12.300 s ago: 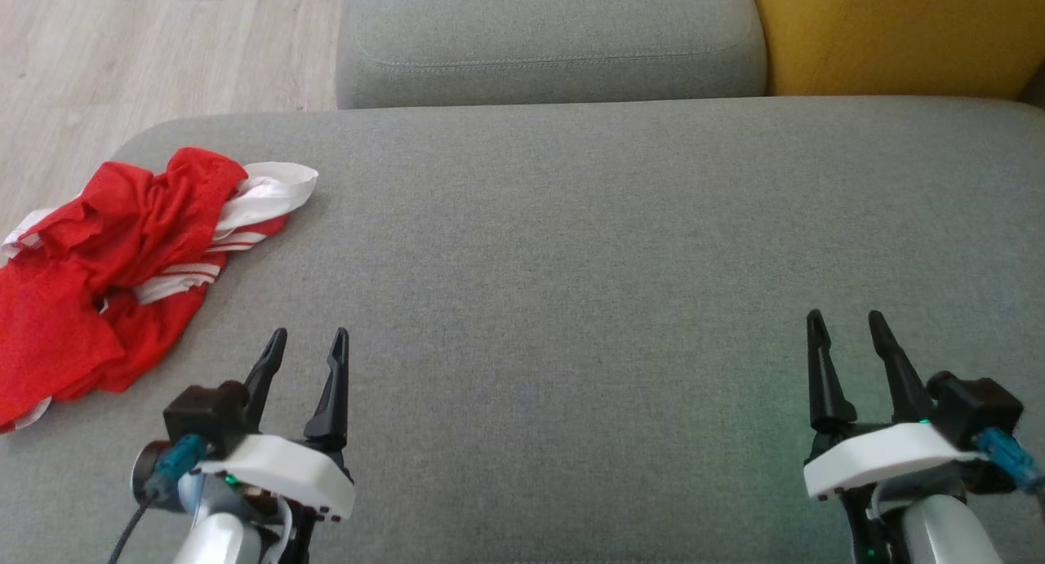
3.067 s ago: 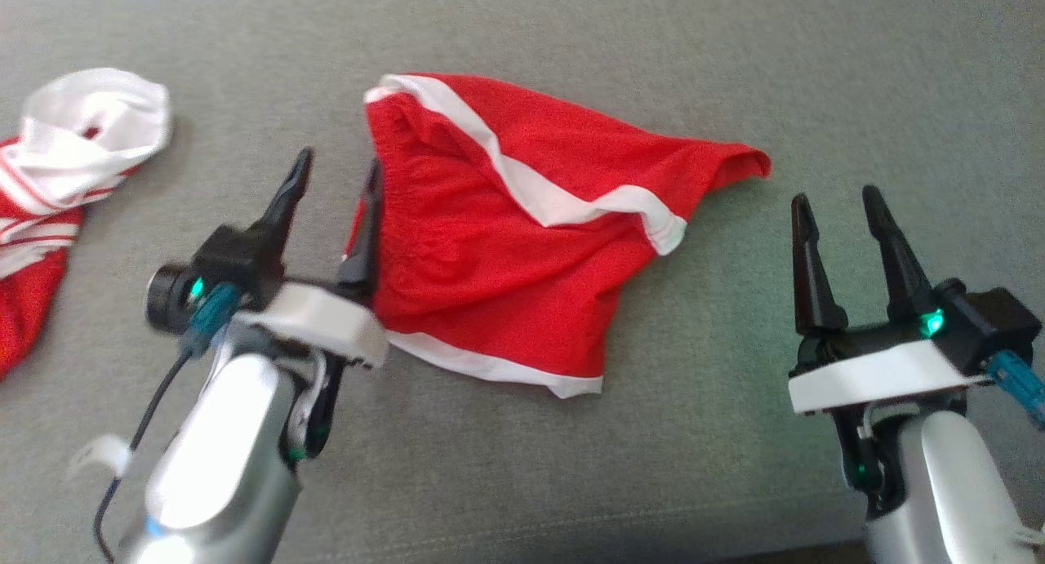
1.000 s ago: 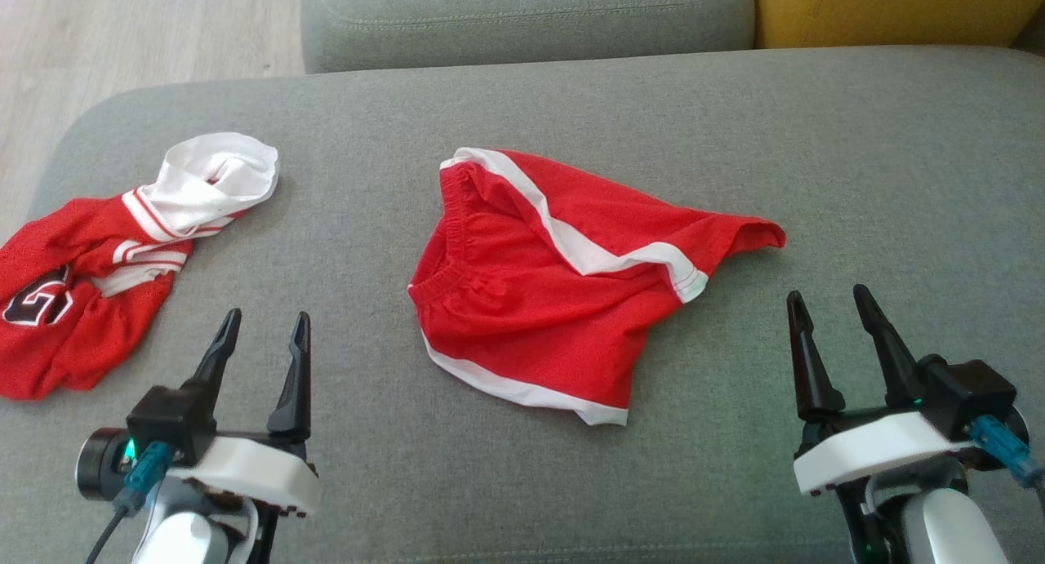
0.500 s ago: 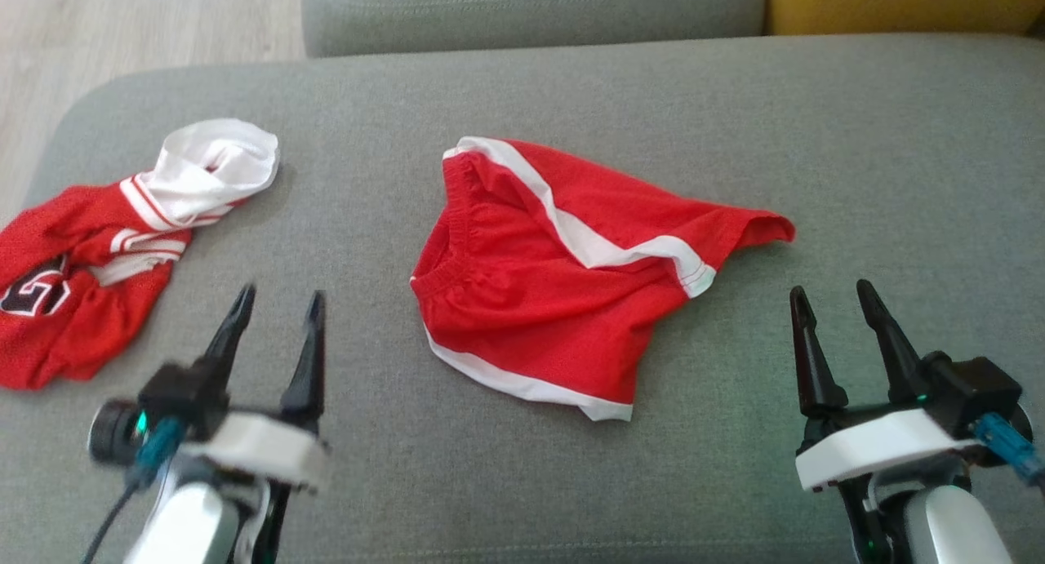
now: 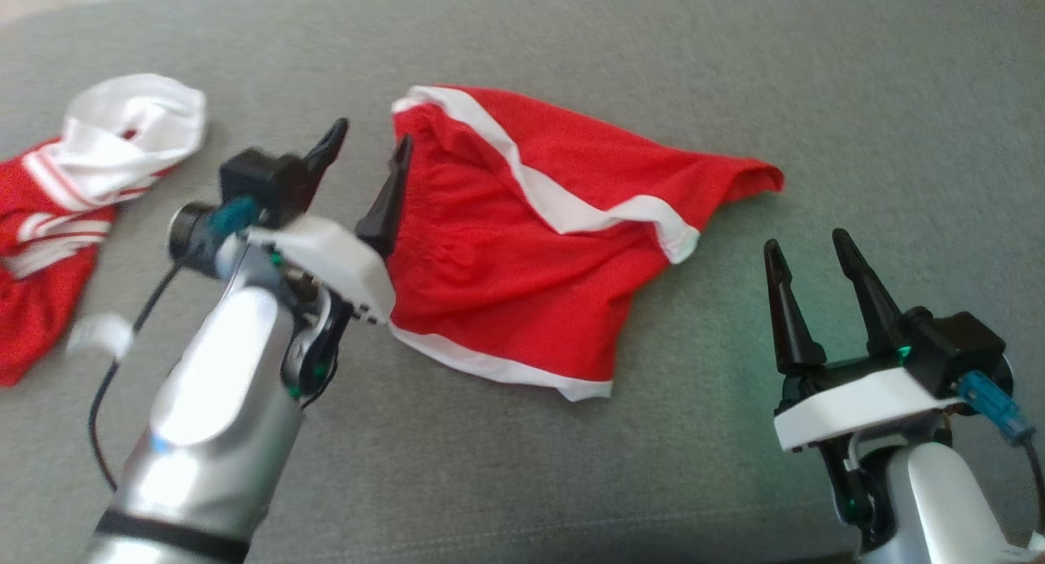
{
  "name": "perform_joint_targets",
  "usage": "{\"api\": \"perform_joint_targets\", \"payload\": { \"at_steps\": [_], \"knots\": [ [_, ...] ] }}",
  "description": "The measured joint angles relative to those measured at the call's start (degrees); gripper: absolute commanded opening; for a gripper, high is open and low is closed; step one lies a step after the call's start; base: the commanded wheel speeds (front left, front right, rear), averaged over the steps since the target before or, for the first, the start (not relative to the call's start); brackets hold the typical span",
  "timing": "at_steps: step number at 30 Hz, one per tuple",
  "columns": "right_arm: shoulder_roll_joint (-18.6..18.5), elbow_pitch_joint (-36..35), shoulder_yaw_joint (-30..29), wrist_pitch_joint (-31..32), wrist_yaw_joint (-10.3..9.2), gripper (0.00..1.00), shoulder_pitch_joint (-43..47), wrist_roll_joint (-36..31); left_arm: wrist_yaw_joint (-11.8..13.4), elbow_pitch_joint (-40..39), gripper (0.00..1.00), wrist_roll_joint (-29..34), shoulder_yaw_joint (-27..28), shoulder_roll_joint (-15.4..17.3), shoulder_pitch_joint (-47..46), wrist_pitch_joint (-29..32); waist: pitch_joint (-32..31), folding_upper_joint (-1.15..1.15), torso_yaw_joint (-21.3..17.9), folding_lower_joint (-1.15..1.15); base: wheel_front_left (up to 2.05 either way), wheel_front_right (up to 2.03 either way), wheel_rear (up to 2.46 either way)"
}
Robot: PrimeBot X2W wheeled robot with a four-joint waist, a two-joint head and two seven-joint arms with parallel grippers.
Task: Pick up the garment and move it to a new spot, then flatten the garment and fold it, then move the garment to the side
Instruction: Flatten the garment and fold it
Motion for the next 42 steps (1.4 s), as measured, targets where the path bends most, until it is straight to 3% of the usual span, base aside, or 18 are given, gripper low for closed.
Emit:
{"api": "perform_joint_targets", "payload": {
  "at_steps": [7, 16, 17, 18, 19, 25, 30, 37, 42],
  "knots": [
    [0.0, 0.4, 0.7, -0.6, 0.0, 1.0, -0.7, 0.0, -4.8, 17.8, 1.0, -4.0, -0.5, -2.6, -8.7, 3.4, 3.1, 0.0, -3.6, 0.0, 0.0, 0.0, 0.0],
    [0.0, 1.1, 0.7, -1.6, 0.0, 1.0, -2.2, 0.4, -6.1, 30.0, 1.0, -7.7, -0.4, -3.2, -15.2, 2.7, 5.2, 0.0, -6.6, 0.0, 0.0, 0.0, 0.0],
    [0.0, 1.2, 0.6, -1.6, 0.0, 1.0, -2.2, 0.4, -6.1, 30.6, 0.45, -8.3, -0.5, -3.3, -15.4, 2.3, 5.2, 0.0, -6.6, 0.0, 0.0, 0.0, 0.0],
    [0.0, 1.3, 0.5, -1.8, 0.0, 1.0, -2.2, 0.4, -6.1, 31.0, 0.06, -8.5, -0.9, -3.4, -15.6, 1.6, 5.1, 0.0, -6.6, 0.0, 0.0, 0.0, 0.0],
    [0.0, 1.4, 0.4, -1.9, 0.0, 1.0, -2.2, 0.4, -6.1, 31.2, 0.0, -8.6, -1.2, -3.5, -15.7, 0.8, 5.1, 0.0, -6.5, 0.0, 0.0, 0.0, 0.0],
    [0.0, 1.4, -0.5, -2.0, 0.0, 1.0, -2.2, 0.4, -6.1, 28.8, 0.0, -9.5, -6.2, -3.4, -15.8, -3.0, 4.5, 0.0, -5.0, 0.0, 0.0, 0.0, 0.0],
    [0.0, 1.4, -0.8, -1.9, 0.0, 1.0, -2.2, 0.4, -6.1, 22.2, 0.0, -10.4, -10.0, -2.2, -15.1, -4.8, 3.7, 0.0, -3.4, 0.0, 0.0, 0.0, 0.0],
    [0.0, 1.5, -1.5, -1.9, 0.0, 1.0, -2.1, 0.5, -6.0, 10.2, 0.0, -11.1, -14.2, 0.8, -4.7, -4.4, 2.7, 0.0, -1.4, 0.0, 0.0, 0.0, 0.0],
    [0.0, 1.4, -2.1, -1.8, 0.0, 1.0, -1.9, 0.9, -2.3, -1.5, 0.0, -11.2, -16.2, 5.1, 7.2, -1.6, 2.3, 0.0, 0.1, 0.0, 0.0, 0.0, 0.0]
  ]
}}
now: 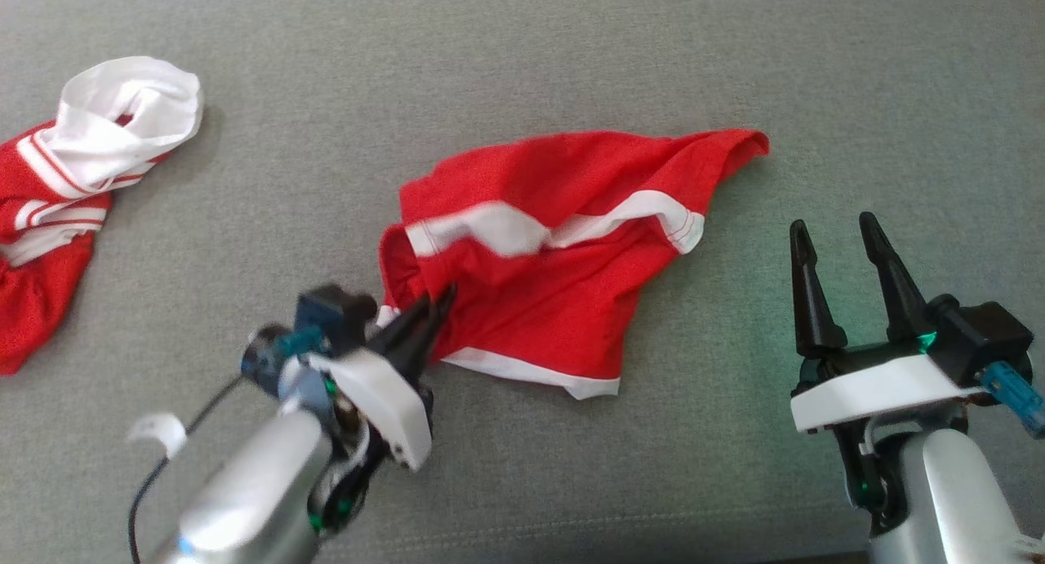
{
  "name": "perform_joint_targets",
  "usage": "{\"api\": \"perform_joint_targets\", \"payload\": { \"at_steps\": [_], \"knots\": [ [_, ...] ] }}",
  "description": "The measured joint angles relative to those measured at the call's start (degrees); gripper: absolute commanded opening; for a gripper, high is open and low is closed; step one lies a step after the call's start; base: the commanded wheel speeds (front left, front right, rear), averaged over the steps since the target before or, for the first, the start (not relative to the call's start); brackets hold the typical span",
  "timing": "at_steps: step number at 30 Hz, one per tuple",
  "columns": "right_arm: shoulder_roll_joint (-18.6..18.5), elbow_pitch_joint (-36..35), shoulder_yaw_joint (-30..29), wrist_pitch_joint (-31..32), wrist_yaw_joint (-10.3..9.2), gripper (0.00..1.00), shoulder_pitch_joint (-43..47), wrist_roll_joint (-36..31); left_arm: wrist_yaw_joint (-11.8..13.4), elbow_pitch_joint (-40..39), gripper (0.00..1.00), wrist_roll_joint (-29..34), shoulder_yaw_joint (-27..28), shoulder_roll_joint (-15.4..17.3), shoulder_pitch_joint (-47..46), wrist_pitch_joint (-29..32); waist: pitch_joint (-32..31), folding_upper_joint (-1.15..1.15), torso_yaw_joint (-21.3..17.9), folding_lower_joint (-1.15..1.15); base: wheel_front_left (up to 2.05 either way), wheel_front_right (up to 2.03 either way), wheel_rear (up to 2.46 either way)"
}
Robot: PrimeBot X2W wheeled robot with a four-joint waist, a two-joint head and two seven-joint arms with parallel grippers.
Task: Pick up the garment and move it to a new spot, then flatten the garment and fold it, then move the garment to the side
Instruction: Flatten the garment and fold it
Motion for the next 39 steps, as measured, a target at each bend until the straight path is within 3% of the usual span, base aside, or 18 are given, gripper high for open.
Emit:
{"api": "perform_joint_targets", "payload": {
  "at_steps": [4, 8, 9, 10, 11, 22, 35, 39],
  "knots": [
    [0.0, 0.0, -0.1, 0.2, 0.0, 1.0, 0.0, 0.0, 2.4, -4.1, 0.0, 0.4, -1.2, 1.5, 3.6, 1.8, -0.1, 0.0, 0.7, 0.0, 0.0, 0.0, 0.0],
    [0.0, 0.0, -0.1, 0.5, 0.0, 1.0, 0.0, 0.0, 3.3, -4.3, 0.0, 0.8, -2.6, 1.4, 5.1, 2.6, -0.2, 0.0, 1.0, 0.0, 0.0, 0.0, 0.0],
    [0.0, 0.0, -0.2, 0.5, 0.0, 1.0, 0.0, 0.0, 3.6, -4.2, 0.4, 0.9, -2.7, 1.3, 5.3, 2.5, -0.3, 0.0, 1.0, 0.0, 0.0, 0.0, 0.0],
    [0.0, 0.0, -0.1, 0.6, 0.0, 1.0, 0.0, 0.0, 4.1, -4.1, 0.96, 1.0, -2.7, 1.2, 5.4, 2.4, -0.4, 0.0, 1.0, 0.0, 0.0, 0.0, 0.0],
    [0.0, 0.0, -0.2, 0.6, 0.0, 1.0, 0.0, 0.0, 4.5, -4.0, 1.0, 1.0, -2.7, 1.1, 5.4, 2.1, -0.5, 0.0, 1.0, 0.0, 0.0, 0.0, 0.0],
    [0.0, -0.4, -0.5, 1.1, 0.0, 1.0, 0.8, -1.0, 11.9, -9.2, 1.0, 2.0, 1.7, 1.0, 9.3, -4.6, -3.3, 0.0, 1.6, 0.0, 0.0, 0.0, 0.0],
    [0.0, -1.1, -0.5, 2.4, 0.0, 1.0, 2.6, -1.6, 21.0, -19.0, 1.0, 8.2, 11.9, 2.3, 14.3, -5.7, -6.8, 0.0, 2.6, 0.0, 0.0, 0.0, 0.0],
    [0.0, -1.4, -0.3, 2.9, 0.0, 1.0, 4.1, -1.7, 22.5, -19.7, 1.0, 9.7, 14.9, 3.9, 16.4, -5.7, -7.8, 0.0, 2.7, 0.0, 0.0, 0.0, 0.0]
  ]
}}
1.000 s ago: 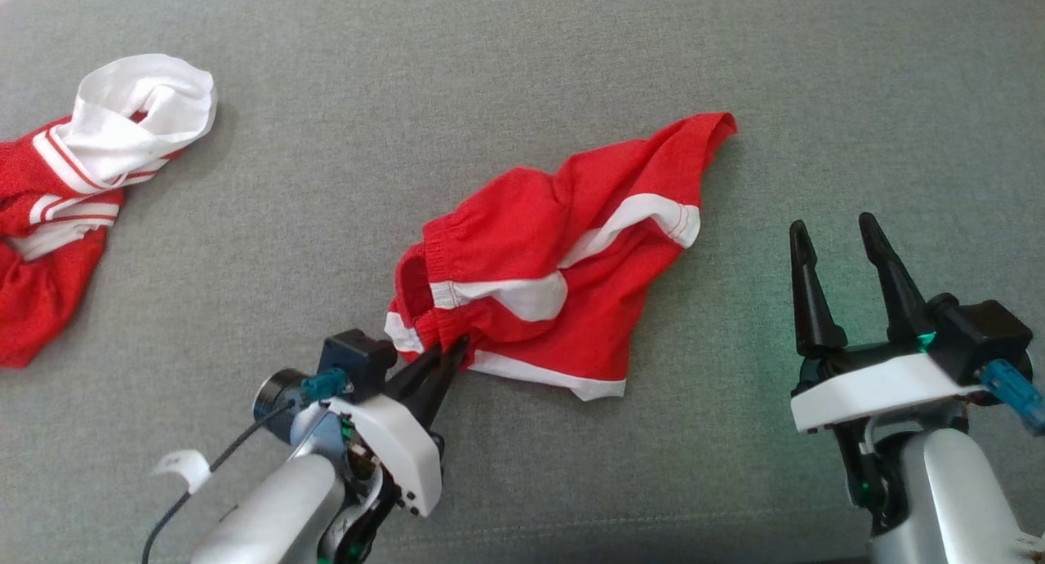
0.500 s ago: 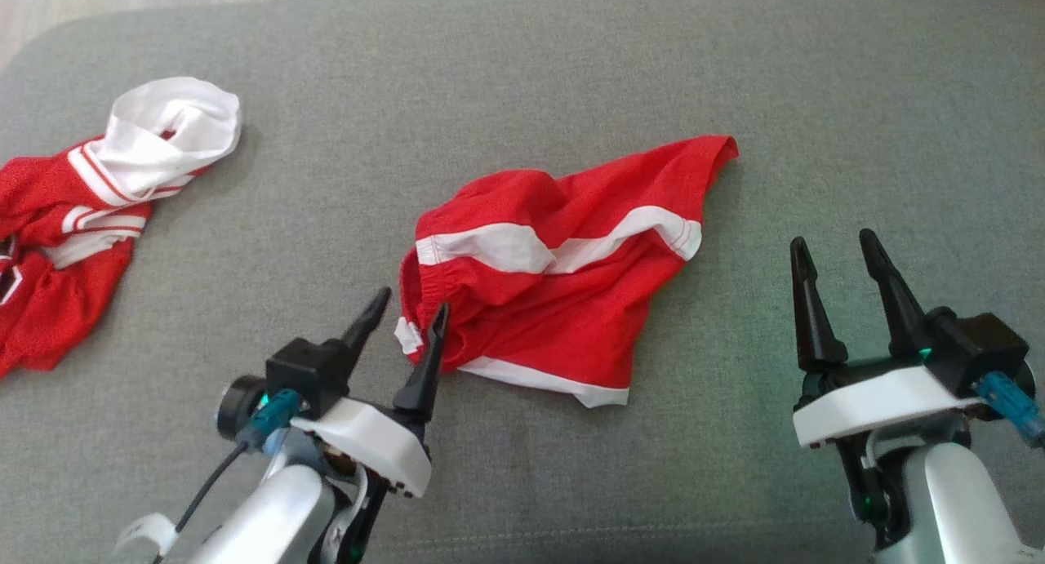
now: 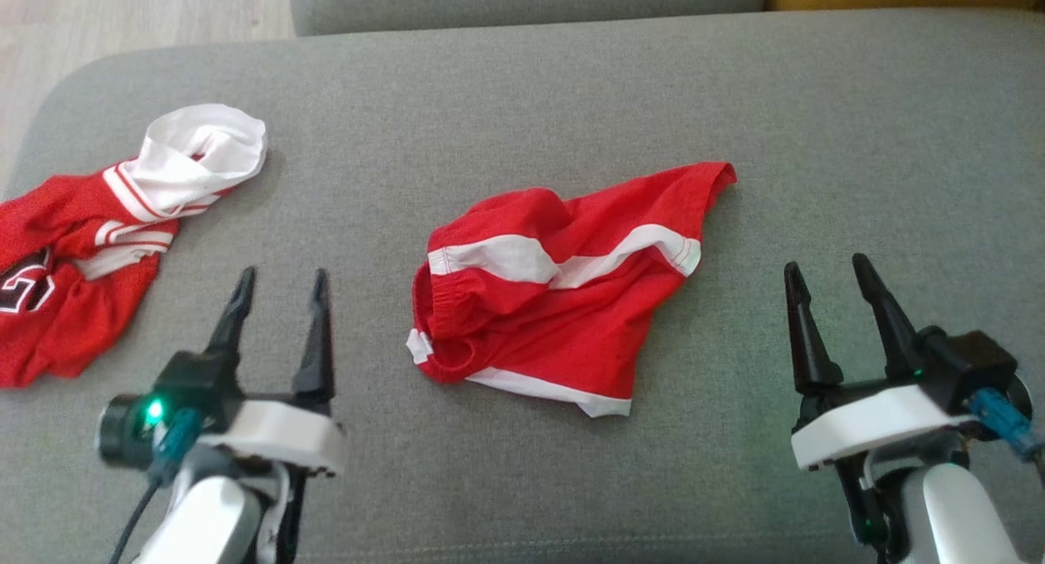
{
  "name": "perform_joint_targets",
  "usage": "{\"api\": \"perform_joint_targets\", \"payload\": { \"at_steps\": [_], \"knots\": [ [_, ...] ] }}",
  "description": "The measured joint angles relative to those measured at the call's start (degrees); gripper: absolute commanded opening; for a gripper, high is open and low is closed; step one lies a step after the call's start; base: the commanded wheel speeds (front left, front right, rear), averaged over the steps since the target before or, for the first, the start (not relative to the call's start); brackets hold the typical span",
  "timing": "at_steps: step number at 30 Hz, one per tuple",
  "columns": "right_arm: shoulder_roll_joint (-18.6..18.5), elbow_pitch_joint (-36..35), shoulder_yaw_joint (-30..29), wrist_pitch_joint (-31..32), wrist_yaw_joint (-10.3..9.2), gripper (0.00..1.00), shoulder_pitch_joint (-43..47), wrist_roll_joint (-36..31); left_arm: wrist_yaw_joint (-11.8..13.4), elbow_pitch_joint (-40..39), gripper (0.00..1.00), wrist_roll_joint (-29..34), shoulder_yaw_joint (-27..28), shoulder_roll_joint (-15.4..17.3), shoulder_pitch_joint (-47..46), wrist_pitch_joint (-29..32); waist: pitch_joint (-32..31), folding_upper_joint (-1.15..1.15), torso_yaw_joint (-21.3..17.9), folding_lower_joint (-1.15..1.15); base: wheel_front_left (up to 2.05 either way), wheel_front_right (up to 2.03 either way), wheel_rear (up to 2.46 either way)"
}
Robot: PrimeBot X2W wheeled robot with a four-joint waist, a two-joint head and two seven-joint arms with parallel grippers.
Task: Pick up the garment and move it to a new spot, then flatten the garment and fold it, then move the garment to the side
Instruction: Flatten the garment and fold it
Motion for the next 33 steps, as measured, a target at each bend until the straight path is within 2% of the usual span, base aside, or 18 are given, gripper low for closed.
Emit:
{"api": "perform_joint_targets", "payload": {
  "at_steps": [8, 33],
  "knots": [
    [0.0, -0.9, 0.1, 0.7, 0.0, 1.0, 0.7, -0.3, -0.1, -0.8, 1.0, 1.6, 1.0, 1.7, 3.9, 0.0, -1.2, 0.0, 0.2, 0.0, 0.0, 0.0, 0.0],
    [0.0, -1.5, -0.2, 1.2, 0.0, 1.0, 2.0, -0.1, -2.3, -0.3, 1.0, 1.6, 0.0, 1.6, 4.4, 0.0, -1.4, 0.0, 0.3, 0.0, 0.0, 0.0, 0.0]
  ]
}}
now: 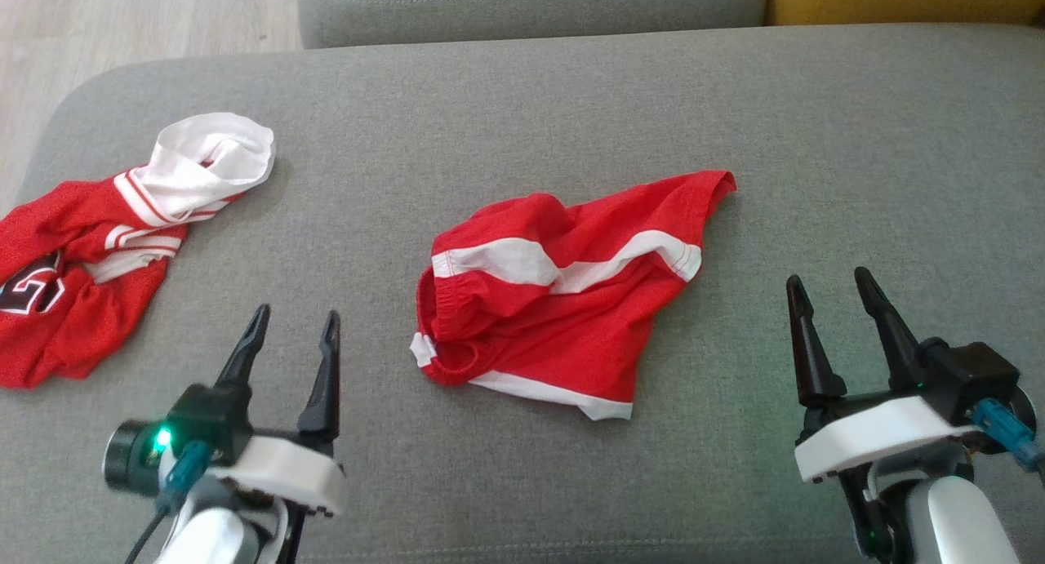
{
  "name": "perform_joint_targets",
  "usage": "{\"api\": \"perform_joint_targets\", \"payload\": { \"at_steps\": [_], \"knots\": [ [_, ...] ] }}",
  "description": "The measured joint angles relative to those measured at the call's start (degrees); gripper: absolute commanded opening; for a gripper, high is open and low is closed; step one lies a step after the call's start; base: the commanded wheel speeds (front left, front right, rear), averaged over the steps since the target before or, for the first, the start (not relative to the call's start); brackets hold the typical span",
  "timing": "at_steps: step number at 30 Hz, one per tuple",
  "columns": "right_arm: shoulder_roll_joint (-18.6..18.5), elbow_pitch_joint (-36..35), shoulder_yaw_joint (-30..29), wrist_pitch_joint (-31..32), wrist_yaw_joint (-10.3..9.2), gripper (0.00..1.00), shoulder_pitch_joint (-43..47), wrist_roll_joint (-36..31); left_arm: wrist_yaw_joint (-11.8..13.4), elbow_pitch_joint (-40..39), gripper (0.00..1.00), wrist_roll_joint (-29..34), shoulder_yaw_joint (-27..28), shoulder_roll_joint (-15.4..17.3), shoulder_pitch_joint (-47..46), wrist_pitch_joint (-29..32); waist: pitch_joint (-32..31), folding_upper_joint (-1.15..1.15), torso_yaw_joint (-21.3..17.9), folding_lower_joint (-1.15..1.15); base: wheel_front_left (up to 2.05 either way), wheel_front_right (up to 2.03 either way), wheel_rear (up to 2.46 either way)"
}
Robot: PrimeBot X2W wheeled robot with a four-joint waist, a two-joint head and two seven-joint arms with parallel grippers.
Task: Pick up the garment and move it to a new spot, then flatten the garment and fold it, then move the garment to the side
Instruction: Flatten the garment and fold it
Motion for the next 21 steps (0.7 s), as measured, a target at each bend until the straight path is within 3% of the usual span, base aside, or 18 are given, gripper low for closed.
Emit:
{"api": "perform_joint_targets", "payload": {
  "at_steps": [6, 15, 21],
  "knots": [
    [0.0, 0.0, 0.0, 0.0, 0.0, 1.0, 0.0, 0.0, -4.1, 1.9, 1.0, -1.2, -1.8, -1.2, -5.4, 0.8, 0.7, 0.0, 0.0, 0.0, 0.0, 0.0, 0.0],
    [0.0, 0.1, 1.2, -0.1, 0.0, 1.0, -0.9, 0.1, -12.7, 13.3, 1.0, -6.7, -6.4, -7.8, -19.2, 9.5, 3.2, 0.0, -1.4, 0.0, 0.0, 0.0, 0.0],
    [0.0, 0.4, 1.2, -0.3, 0.0, 1.0, -0.9, 0.4, -14.5, 20.4, 1.0, -9.1, -6.7, -9.6, -21.2, 12.8, 4.2, 0.0, -2.7, 0.0, 0.0, 0.0, 0.0]
  ]
}}
